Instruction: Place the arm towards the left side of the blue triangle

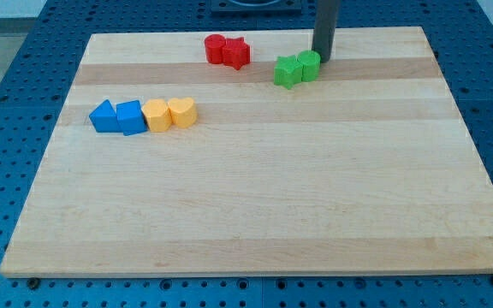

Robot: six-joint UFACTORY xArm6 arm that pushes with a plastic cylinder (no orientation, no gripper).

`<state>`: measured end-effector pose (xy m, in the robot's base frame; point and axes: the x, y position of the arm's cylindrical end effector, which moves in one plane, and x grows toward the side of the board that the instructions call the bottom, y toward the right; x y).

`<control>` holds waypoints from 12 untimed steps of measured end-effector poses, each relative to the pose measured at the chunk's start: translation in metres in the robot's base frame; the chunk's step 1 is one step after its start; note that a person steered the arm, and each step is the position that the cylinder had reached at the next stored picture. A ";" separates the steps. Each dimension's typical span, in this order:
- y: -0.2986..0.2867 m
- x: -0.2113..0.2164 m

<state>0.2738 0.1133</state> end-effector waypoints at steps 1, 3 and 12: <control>0.024 0.025; 0.025 0.073; -0.348 0.076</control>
<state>0.3495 -0.2349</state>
